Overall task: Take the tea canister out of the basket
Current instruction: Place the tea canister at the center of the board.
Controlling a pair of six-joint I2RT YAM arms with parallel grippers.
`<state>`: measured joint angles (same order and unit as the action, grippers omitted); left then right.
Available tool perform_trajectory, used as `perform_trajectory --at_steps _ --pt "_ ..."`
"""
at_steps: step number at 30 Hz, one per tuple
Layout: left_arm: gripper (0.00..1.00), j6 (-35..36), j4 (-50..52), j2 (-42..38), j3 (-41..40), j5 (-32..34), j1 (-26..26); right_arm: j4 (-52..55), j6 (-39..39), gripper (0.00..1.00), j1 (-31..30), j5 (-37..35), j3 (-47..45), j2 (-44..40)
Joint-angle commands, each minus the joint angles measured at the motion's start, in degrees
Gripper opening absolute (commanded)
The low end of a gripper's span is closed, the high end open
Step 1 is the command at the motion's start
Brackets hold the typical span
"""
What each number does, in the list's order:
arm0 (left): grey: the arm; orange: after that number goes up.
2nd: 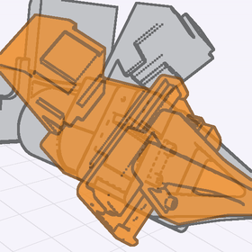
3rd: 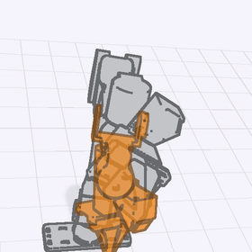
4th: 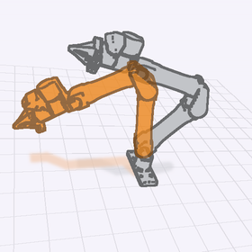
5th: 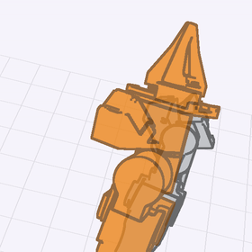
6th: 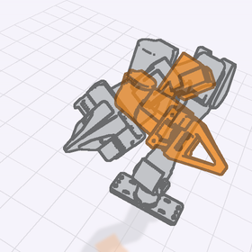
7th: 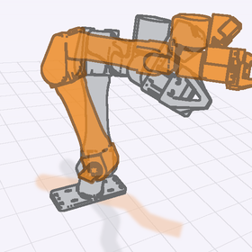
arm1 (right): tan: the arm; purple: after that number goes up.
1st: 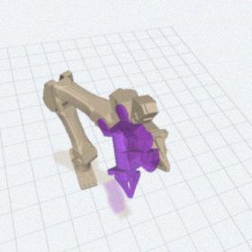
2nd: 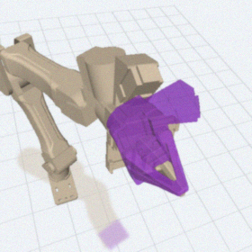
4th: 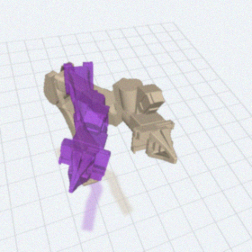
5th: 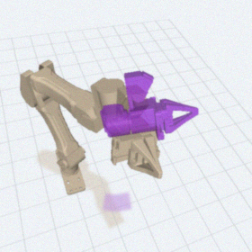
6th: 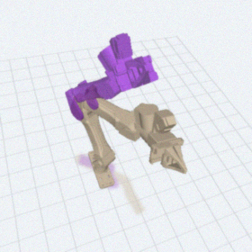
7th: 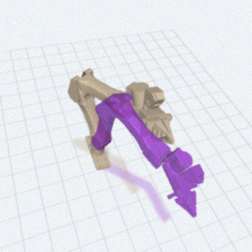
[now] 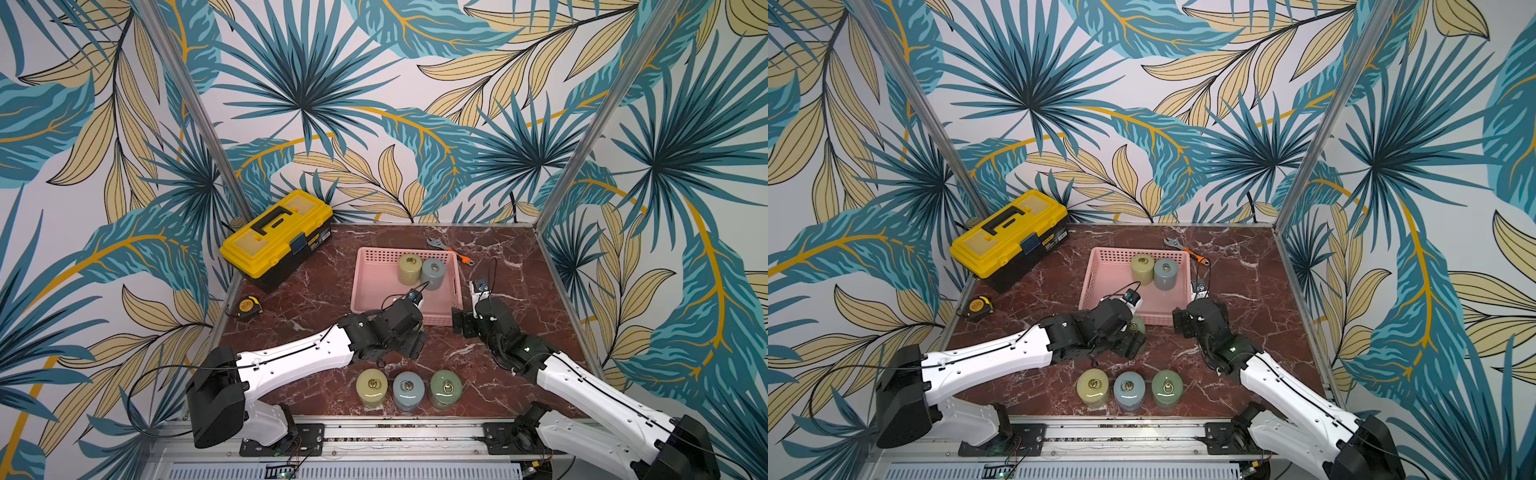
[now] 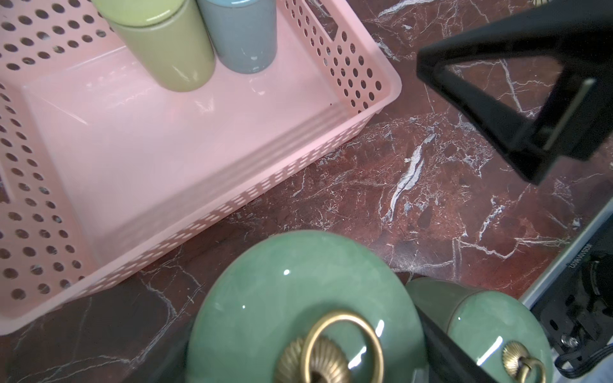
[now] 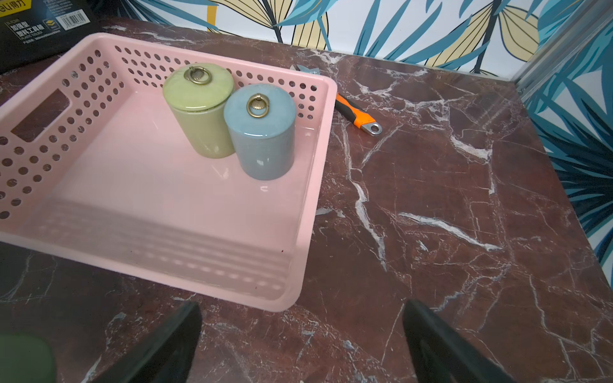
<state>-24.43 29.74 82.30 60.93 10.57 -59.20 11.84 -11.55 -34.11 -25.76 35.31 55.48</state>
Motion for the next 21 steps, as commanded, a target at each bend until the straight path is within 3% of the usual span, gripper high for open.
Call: perform_trajectory --at_steps 1,21 --pt "0.51 -2.15 -6.66 -0.15 -2.32 1.82 -0.57 -0.89 -0.65 0.99 0.12 -1.37 -1.53 -1.08" --pt "0.51 -4.58 -10.22 4.42 -5.62 3.29 -1.52 -0.76 -0.69 0.99 0.1 -1.49 -1.65 -1.61"
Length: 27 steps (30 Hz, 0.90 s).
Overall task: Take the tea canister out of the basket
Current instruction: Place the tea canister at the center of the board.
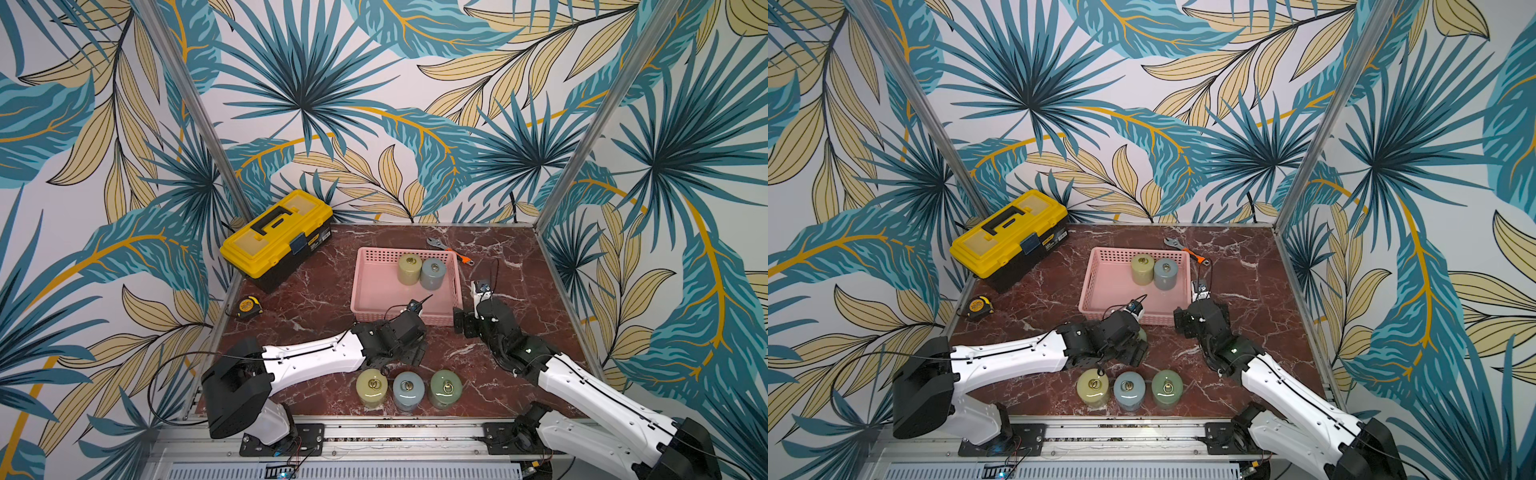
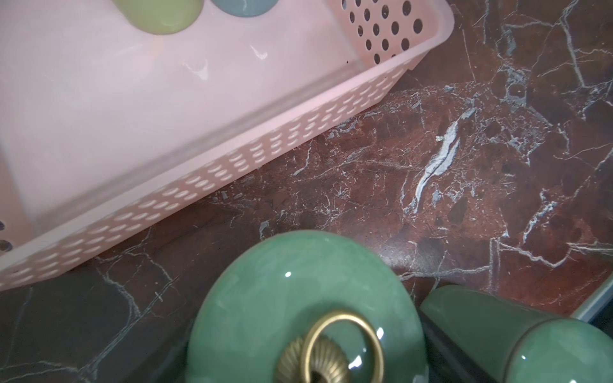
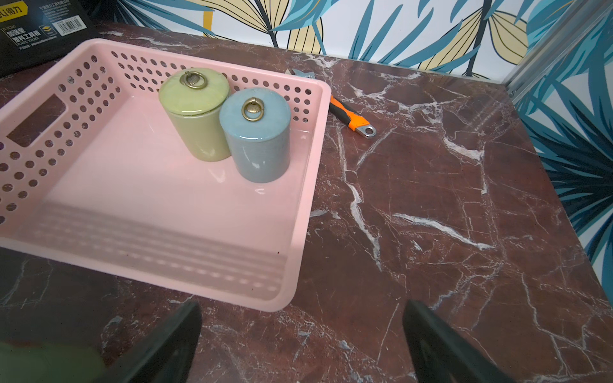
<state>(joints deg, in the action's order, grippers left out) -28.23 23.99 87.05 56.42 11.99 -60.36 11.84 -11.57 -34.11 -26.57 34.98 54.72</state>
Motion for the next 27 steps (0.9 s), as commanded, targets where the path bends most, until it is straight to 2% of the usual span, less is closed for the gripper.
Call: perform_trajectory --at_steps 1,27 --pt "0.51 -0.86 -4.47 -0.14 -1.22 1.96 -0.37 -0.83 -0.65 0.99 0.17 -0.68 -1.32 -0.93" --pt "0.52 -2.51 -5.17 2.98 -2.98 3.02 -1.58 -0.77 -0.7 0.99 0.13 -0.59 -1.32 -0.75"
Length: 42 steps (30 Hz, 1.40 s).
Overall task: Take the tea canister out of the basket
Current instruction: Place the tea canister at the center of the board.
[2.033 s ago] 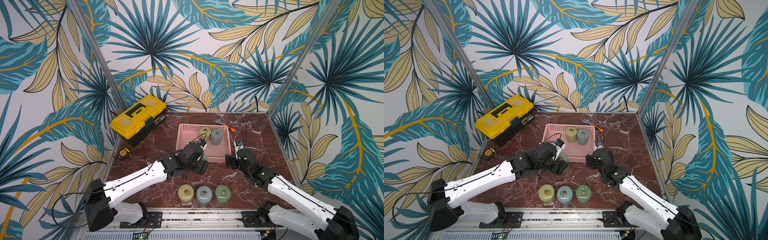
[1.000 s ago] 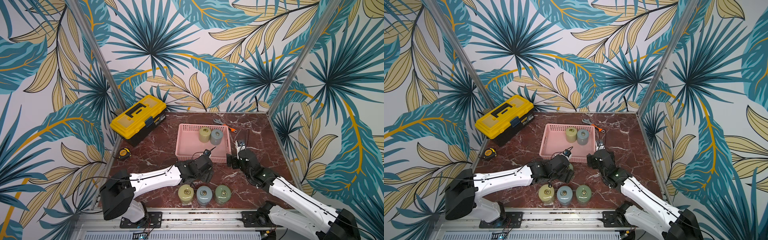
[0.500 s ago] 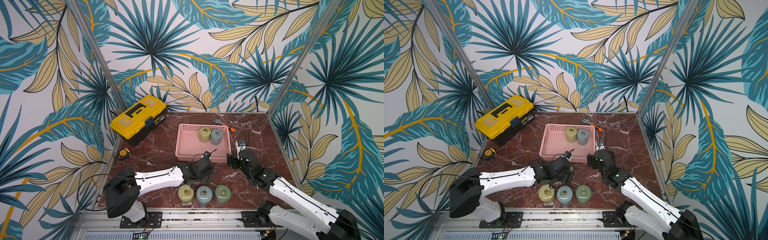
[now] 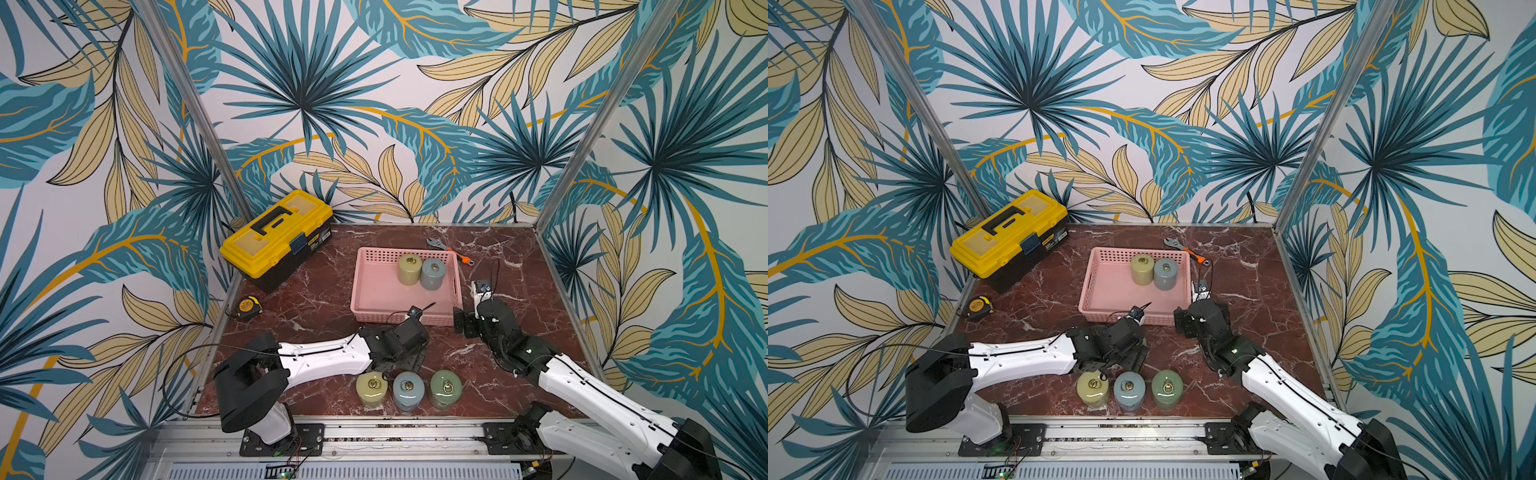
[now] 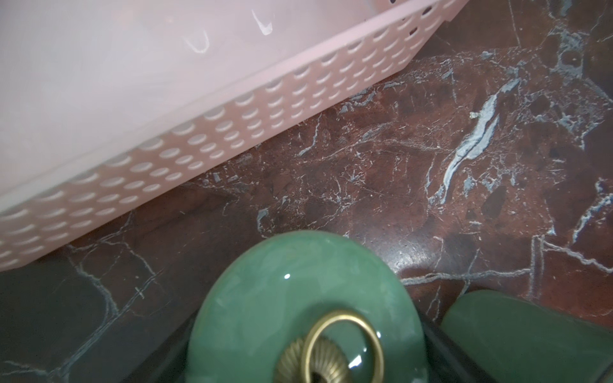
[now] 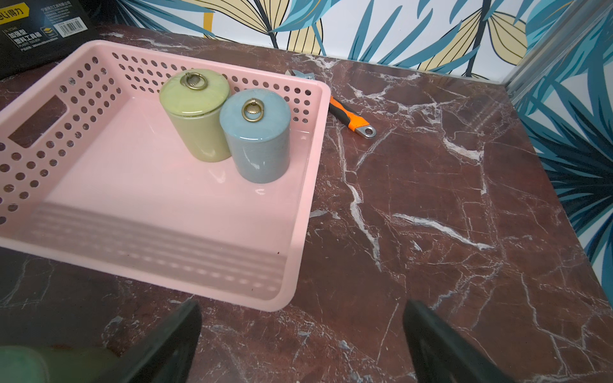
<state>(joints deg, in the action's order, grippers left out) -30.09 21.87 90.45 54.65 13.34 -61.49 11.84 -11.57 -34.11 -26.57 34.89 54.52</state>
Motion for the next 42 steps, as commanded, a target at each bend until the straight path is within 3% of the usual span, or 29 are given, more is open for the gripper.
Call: perform_trajectory --at_steps 1,4,12,22,34,39,42 --pt "0.53 -0.75 -3.0 -0.42 -1.22 1.74 -0.41 -0.82 -0.68 0.99 0.14 -0.59 -1.23 -0.56" --pt "0.6 -1.03 -2.67 -0.23 -1.27 1.69 -0.54 -0.77 -0.68 0.99 0.1 -0.59 -1.23 -0.6" --pt "1.0 -2.16 -2.27 -0.36 -1.13 1.6 -0.82 -0.85 -0.68 0.99 0.12 -0.5 -1.23 -0.47" --pt "1.0 -3.07 -0.29 -3.1 0.12 1.2 -0.82 -0.89 -0.62 0.99 0.11 -0.5 -1.23 -0.47" --pt "1.0 -3.31 4.62 -9.04 3.12 8.04 -0.86 0.08 -0.84 0.99 0.12 0.45 -0.58 -1.2" --pt "1.0 -0.45 1.86 -11.22 2.78 11.84 0.15 -2.2 -0.9 0.99 0.13 2.96 -1.62 -1.63" --pt "1.0 1.63 -1.08 -13.87 0.68 10.6 2.62 -0.85 -1.42 0.99 0.16 3.73 0.78 2.29"
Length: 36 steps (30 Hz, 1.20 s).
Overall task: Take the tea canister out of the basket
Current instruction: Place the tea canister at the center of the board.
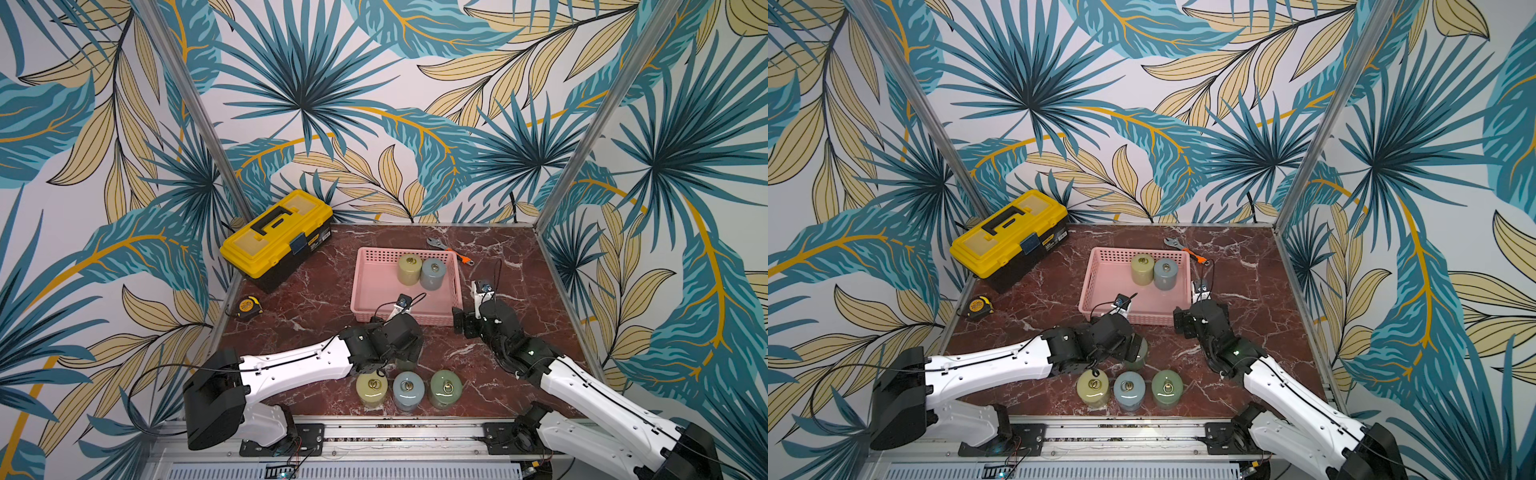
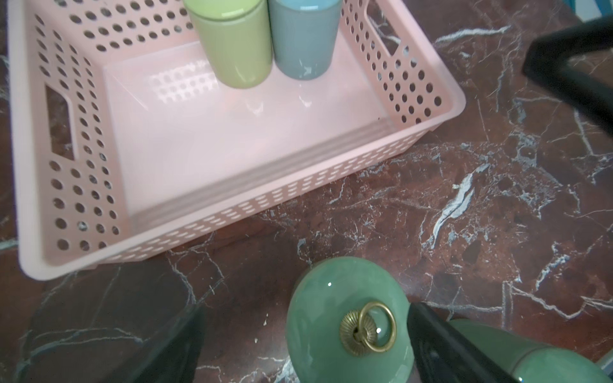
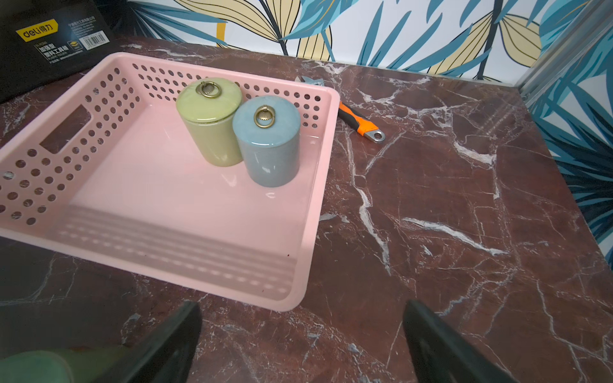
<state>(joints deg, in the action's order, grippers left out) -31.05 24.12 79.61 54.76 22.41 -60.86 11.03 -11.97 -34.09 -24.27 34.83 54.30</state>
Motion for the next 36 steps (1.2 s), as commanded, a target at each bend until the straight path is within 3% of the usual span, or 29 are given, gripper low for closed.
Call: perform_trajectory --at_steps 1,5,12,22,31,36 --pt "1.0 3.16 -4.36 -4.22 -0.47 0.18 3.2 0.88 -1.44 0.99 0.15 1.68 2.36 3.98" --pt "1.0 6.04 -10.82 -8.31 -5.31 -3.34 7.28 5.44 -1.93 0.99 0.11 2.89 6.23 7.08" --pt "1.0 11.52 -13.23 -13.66 -9.65 -7.51 14.28 9.52 -1.95 0.99 0.07 3.86 12.73 11.16" --pt "1.0 14.21 -21.03 -14.13 -15.13 -10.15 22.69 15.01 1.48 0.99 4.13 11.86 24.2 21.6" --pt "1.0 18.01 -32.07 -16.3 -24.18 -9.01 25.44 16.79 4.18 0.99 9.01 17.42 32.65 32.79" --pt "1.0 18.98 -31.96 -17.69 -25.12 -7.3 25.55 17.03 5.91 0.99 10.25 17.59 36.73 38.13"
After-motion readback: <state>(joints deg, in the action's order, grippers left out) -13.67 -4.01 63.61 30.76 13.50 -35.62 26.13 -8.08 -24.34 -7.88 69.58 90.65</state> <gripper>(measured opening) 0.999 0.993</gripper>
